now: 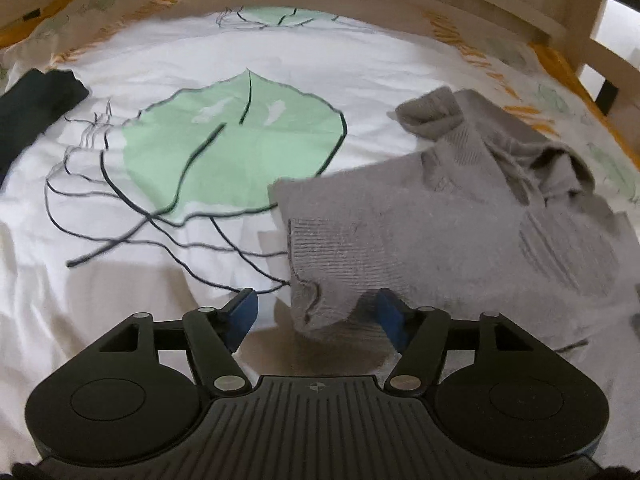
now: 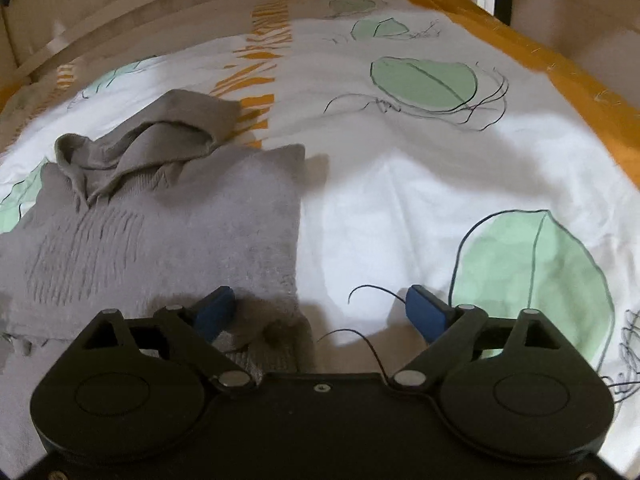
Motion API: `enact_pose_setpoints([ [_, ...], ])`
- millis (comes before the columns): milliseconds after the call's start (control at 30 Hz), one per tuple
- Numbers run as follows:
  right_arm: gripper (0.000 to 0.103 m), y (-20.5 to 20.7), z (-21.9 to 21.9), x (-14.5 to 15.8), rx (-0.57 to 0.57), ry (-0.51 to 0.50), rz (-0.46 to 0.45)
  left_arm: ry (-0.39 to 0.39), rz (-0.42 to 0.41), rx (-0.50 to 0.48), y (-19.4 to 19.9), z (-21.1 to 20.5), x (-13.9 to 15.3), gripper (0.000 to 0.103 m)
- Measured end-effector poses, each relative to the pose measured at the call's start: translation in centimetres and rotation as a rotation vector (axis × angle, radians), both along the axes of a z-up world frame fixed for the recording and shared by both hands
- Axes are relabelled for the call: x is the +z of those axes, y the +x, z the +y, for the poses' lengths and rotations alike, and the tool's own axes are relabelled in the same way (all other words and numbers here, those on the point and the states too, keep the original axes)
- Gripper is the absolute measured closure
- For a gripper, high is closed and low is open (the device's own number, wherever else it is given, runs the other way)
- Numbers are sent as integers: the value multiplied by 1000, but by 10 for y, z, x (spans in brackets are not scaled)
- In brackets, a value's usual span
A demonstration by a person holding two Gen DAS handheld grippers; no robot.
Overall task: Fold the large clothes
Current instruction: 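Grasp the dress hem with both grippers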
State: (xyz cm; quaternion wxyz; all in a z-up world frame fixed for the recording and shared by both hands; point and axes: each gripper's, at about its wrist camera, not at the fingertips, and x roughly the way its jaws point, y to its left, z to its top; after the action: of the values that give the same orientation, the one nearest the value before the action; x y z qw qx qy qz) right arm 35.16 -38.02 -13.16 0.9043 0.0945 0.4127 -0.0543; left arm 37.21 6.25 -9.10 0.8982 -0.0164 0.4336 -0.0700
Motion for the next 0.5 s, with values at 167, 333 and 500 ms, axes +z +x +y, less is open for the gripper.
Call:
enact_pose_setpoints([
  [167,11,-2,8,26,36,56,-105,-37,-152,-27,-2,-6,47,40],
  [333,11,26,23,46,128,65,-190,-67,-210,-105,33,-34,69,38],
  [500,26,75,40,46,211,-12,-222,-29,-261,-215,78,-79,67,38],
])
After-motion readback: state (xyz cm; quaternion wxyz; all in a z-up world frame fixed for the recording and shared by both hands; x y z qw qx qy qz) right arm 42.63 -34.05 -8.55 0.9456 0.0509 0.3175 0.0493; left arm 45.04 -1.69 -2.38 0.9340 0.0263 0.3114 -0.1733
